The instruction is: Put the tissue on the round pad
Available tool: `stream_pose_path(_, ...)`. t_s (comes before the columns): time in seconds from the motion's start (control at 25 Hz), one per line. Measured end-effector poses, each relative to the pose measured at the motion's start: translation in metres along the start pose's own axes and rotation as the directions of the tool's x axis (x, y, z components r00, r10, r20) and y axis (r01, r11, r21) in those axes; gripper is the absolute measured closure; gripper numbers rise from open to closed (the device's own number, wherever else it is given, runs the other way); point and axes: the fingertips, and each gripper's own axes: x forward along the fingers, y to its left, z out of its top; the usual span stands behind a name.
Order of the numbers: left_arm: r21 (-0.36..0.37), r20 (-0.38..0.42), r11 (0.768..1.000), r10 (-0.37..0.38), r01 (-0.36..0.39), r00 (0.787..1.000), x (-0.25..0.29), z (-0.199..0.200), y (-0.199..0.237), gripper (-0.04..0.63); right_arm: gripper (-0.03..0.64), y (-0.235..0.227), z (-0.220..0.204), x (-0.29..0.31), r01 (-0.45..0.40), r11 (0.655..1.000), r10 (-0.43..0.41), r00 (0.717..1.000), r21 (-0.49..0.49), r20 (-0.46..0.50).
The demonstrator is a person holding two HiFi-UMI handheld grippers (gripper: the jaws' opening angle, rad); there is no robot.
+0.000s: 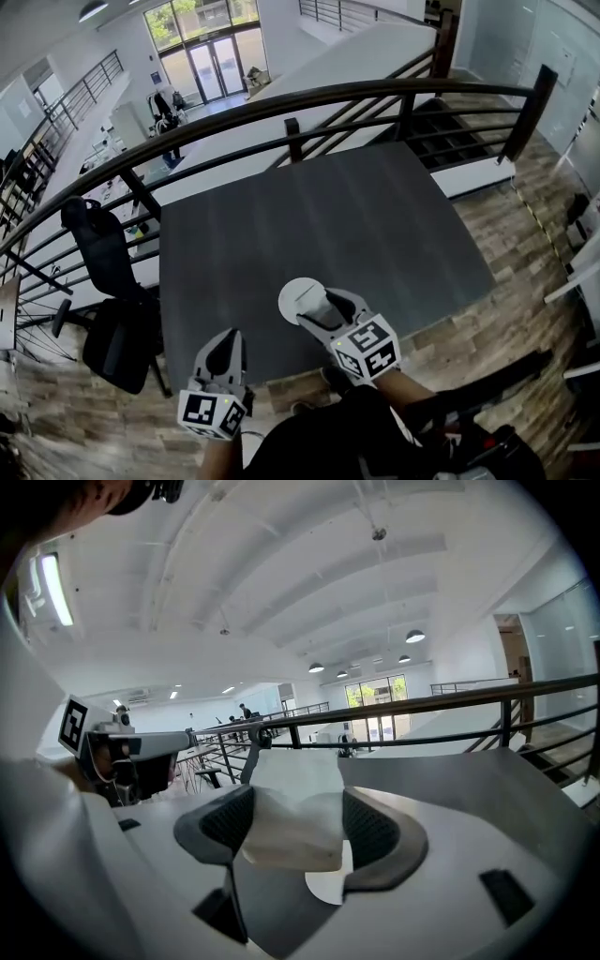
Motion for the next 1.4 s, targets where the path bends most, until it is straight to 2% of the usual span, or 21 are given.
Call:
stream_pose_path(0.28, 0.012, -0.006, 0.998, 0.062, -0.062, 0.998, 0.013, -0.003, 0.008, 0.601, 0.314, -0.034, -0.047, 0.05, -0.019, 1.0, 0.017, 0.992, -0.019, -0.124)
stream_pose_path(0.56, 0.005, -0.016, 0.991, 0.134, -0.134, 0.991, 0.011, -0.001, 0.015, 0.601, 0.314, -0.053, -0.109, 0.094, -0.05, 0.999, 0.046, 0.96, -0.01, -0.275)
stream_pose_path(0.8, 0.018, -0.012, 0.984, 0.177, -0.177, 0.984, 0.008, 0.003, 0.023, 0.601, 0.314, -0.059, -0.137, 0.117, -0.069, 0.998, 0.061, 0.934, -0.011, -0.352)
stream_pose_path(1.04, 0.024, -0.011, 0.979, 0.205, -0.205, 0.979, 0.004, 0.005, 0.024, 0.601, 0.314, -0.075, -0.159, 0.134, -0.038, 0.999, 0.036, 0.91, 0.004, -0.414)
stream_pose_path(1.2, 0.039, -0.019, 0.973, 0.226, -0.225, 0.974, -0.001, 0.008, 0.027, 0.601, 0.314, -0.076, -0.173, 0.142, -0.04, 0.999, 0.041, 0.886, 0.012, -0.462)
stream_pose_path(1.4, 0.048, -0.025, 0.966, 0.255, -0.254, 0.967, -0.008, 0.01, 0.034, 0.601, 0.314, -0.065, -0.19, 0.153, -0.079, 0.996, 0.082, 0.842, 0.029, -0.532)
